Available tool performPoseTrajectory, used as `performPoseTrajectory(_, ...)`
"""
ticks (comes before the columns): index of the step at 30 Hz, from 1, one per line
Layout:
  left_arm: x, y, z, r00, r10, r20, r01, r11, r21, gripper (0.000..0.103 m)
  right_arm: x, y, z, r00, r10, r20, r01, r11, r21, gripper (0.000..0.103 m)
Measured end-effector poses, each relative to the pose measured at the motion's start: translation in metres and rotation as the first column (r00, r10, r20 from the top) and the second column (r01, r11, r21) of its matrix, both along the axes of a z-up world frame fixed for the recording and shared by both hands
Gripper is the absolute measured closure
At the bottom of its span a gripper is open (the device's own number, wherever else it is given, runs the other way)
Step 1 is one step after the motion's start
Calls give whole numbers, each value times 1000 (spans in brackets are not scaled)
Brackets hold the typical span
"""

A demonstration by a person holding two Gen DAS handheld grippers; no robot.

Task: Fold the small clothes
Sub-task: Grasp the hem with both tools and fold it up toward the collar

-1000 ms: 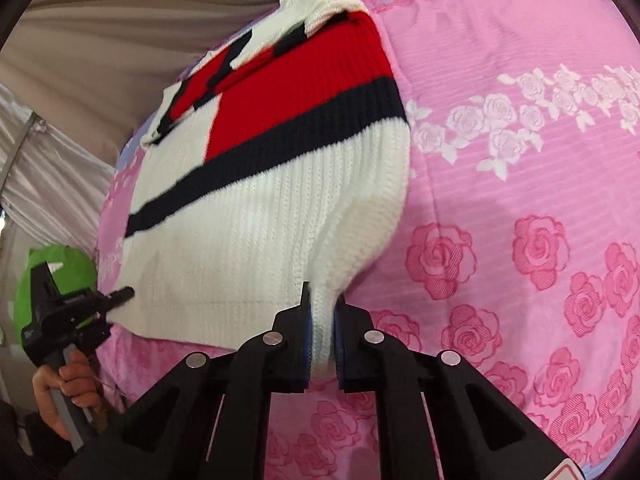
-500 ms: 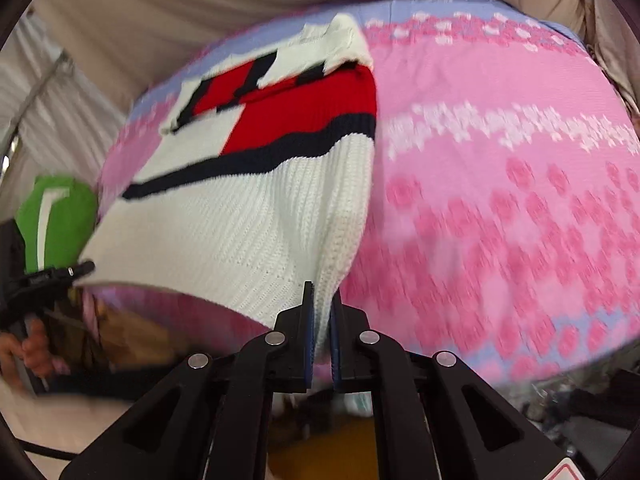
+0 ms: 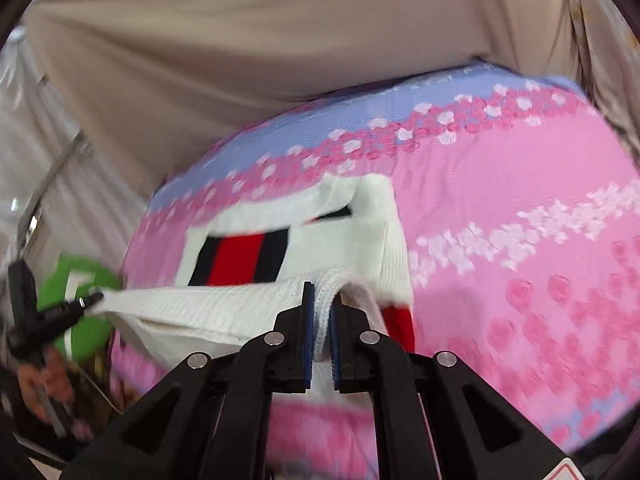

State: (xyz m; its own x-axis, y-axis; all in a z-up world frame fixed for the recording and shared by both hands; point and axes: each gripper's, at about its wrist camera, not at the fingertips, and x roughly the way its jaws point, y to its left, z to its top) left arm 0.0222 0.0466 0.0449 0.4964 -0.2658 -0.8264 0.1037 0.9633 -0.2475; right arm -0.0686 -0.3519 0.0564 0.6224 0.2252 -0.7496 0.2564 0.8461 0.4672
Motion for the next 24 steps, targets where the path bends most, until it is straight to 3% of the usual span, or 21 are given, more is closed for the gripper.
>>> performPoseTrajectory(2,30,-15,-30,999,18,-36,-15,997,80,94,35,-3,-29,998,-48,-32,49,999,1,90)
performPoseTrajectory(4,44,-22,-51,997,60,-51,-53,990,128,86,60,1,-54,994,-83,-65,81,996,-32,88)
performPoseTrajectory(6,50,-20,-60,993,100,-54,-90,981,171,56,66,4,-64,990,-127,-65,125,992,-33,79)
performPoseTrajectory(8,48,-11,-56,994,106,-26,-102,987,127,39,59,7,-60,987,-158,-40,156,987,-40,50)
performPoseTrajectory(9,45,-6,-53,994,105,-8,-103,989,104,30,55,7,-56,986,-165,-24,163,984,-65,45)
performPoseTrajectory(13,44,3,-57,996,84,11,-85,994,68,23,43,16,-49,992,-124,1,122,972,-199,32)
performPoseTrajectory(17,58,-9,-78,1000,5,-24,-3,996,90,23,57,19,-72,995,-76,-72,59,975,-215,32)
performPoseTrajectory(19,66,-14,-87,999,-3,-43,8,992,128,26,65,20,-83,993,-63,-97,41,976,-214,32)
performPoseTrajectory(20,72,-15,-93,998,-9,-66,17,993,119,37,70,20,-89,991,-63,-115,37,976,-216,32)
performPoseTrajectory(21,76,-16,-98,996,-15,-88,24,994,105,61,72,20,-92,990,-63,-124,35,976,-215,32)
performPoseTrajectory(22,78,-17,-101,994,-29,-108,38,995,87,77,75,20,-97,989,-62,-134,32,976,-214,34)
performPoseTrajectory(23,81,-17,-103,989,-39,-144,48,997,61,96,77,20,-99,988,-56,-142,25,978,-208,51)
performPoseTrajectory(24,80,-15,-100,990,-31,-141,38,998,49,96,78,20,-101,988,-43,-145,14,980,-198,65)
